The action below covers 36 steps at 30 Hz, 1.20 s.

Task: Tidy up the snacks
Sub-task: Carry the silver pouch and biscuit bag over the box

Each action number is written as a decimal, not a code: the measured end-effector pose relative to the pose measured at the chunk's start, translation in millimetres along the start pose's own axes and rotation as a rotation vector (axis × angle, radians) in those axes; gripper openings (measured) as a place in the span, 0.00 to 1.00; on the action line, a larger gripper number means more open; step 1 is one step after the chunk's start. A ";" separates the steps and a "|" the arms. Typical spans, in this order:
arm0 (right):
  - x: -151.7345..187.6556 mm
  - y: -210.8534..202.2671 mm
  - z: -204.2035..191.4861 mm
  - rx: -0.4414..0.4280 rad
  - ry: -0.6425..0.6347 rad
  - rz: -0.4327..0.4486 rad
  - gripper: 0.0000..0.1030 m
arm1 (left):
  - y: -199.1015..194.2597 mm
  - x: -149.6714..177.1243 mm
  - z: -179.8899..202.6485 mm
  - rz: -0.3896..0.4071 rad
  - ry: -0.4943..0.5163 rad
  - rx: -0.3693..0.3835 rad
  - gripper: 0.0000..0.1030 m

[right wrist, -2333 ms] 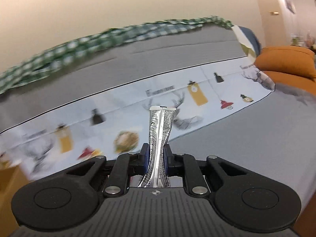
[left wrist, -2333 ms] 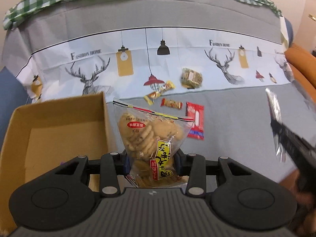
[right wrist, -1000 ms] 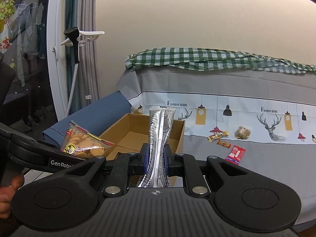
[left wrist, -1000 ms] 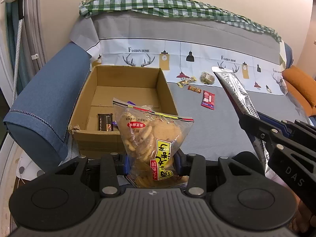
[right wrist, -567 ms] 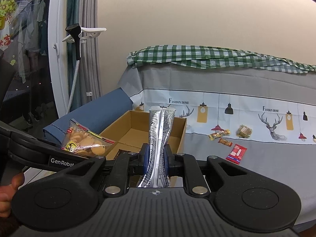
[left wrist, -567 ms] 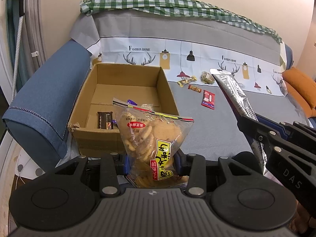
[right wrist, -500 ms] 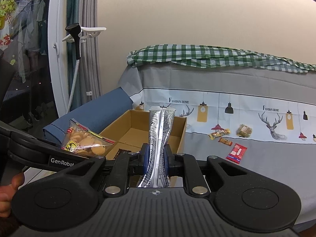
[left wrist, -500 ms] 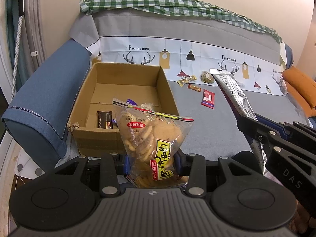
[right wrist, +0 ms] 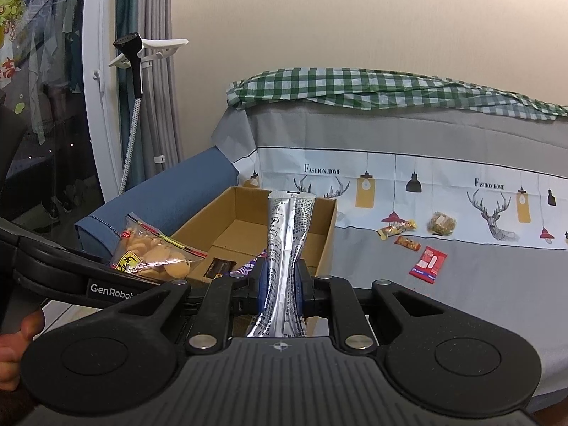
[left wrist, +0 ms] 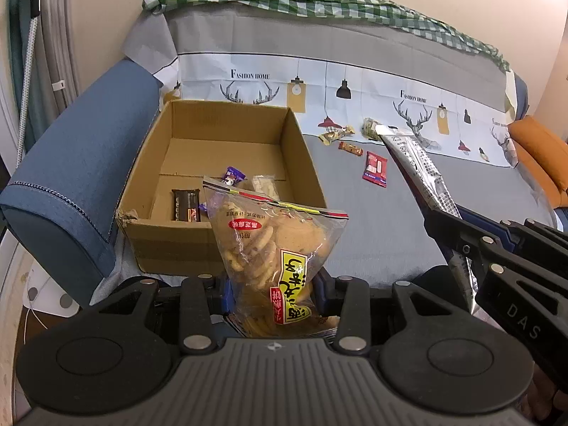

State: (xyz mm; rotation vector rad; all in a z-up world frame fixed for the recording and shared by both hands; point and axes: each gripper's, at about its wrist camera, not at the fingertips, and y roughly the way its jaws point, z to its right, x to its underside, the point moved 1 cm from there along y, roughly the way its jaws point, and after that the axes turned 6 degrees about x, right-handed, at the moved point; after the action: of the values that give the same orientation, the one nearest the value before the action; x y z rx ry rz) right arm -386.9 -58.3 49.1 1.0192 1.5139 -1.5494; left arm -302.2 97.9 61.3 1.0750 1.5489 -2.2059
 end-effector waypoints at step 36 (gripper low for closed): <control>-40.2 133.3 -31.2 -0.041 -0.049 -0.087 0.16 | 81.5 -102.5 -90.4 0.020 -0.075 -0.058 0.44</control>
State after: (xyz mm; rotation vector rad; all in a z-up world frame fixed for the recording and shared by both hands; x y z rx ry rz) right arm -247.8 -33.5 29.8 0.8966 1.5682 -1.5855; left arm -145.2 123.3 58.0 0.9757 1.5534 -2.1489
